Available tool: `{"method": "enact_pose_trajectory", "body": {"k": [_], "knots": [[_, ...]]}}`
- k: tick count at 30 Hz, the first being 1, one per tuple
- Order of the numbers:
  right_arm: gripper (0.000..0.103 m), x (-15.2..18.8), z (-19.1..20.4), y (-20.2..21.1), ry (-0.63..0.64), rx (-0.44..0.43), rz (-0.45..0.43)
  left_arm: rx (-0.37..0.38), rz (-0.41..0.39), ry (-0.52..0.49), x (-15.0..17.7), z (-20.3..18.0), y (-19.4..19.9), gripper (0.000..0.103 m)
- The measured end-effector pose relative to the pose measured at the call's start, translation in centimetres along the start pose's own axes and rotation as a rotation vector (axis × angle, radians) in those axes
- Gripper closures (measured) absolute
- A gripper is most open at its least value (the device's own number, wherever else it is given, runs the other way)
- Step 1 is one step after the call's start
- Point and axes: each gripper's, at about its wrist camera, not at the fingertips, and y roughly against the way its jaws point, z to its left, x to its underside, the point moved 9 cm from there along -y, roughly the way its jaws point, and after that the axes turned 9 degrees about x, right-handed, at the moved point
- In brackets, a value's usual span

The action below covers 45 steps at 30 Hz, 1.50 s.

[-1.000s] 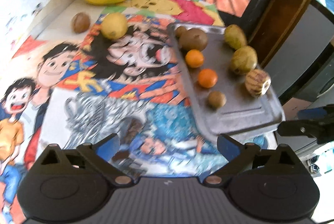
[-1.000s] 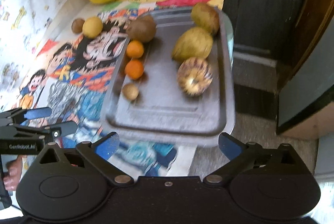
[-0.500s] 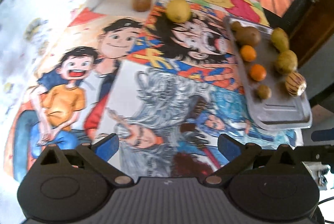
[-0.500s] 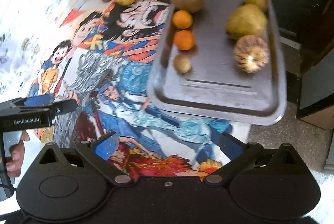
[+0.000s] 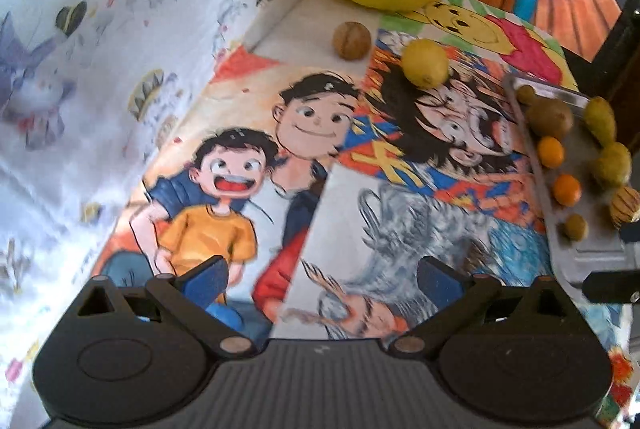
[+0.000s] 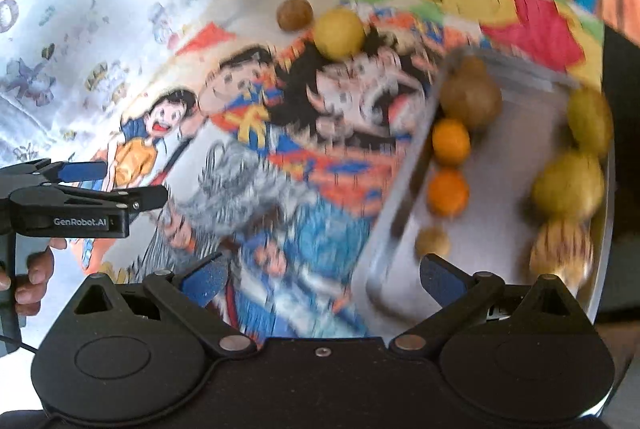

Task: Organize fruits

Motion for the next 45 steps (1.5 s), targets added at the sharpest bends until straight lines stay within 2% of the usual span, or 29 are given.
{"method": "enact_pose_trajectory", "body": {"k": [5,9,15,18,23,26,30,38,45], "knots": [[0.001,-3.4,-1.0,-0.8,0.111,0.038,-0.115,-0.011,-0.042,0.001,-2.7,0.2,-1.5,0.001],[0.001,-6.0,-1.4,-1.8,0.256,0.08,-0.21,-0.014,-0.095,-0.004,-5.4,-0.3,-2.9,0.001],[0.001,-8.9,-1.8,-4.0,0.41,0.08,-0.307,-0.049,-0.226,-0.046,-10.7,-0.7,-5.3,0.001],[0.001,-10.2,-2.0,-5.5,0.438,0.073,-0.314,-0.067,-0.268,-0.088,-13.3,-0.6,-6.9,0.001],[0.005,-11.4,-1.7,-7.6,0.503,0.071,-0.3,-0.047,-0.287,-0.099,-15.9,-0.6,-9.4,0.001],[0.008,-12.0,-1.8,-9.0,0.512,0.095,-0.283,-0.053,-0.286,-0.072,-16.9,-0.2,-10.7,0.003],[0.01,-13.2,-1.6,-10.1,0.494,0.076,-0.287,-0.019,-0.273,-0.013,-17.9,0.3,-12.2,0.005],[0.013,-15.1,0.1,-12.6,0.537,0.064,-0.268,0.028,-0.259,0.052,-19.4,0.8,-14.2,0.012],[0.021,-16.0,1.3,-14.0,0.551,0.066,-0.276,0.074,-0.23,0.095,-19.9,1.2,-15.6,0.026]]}}
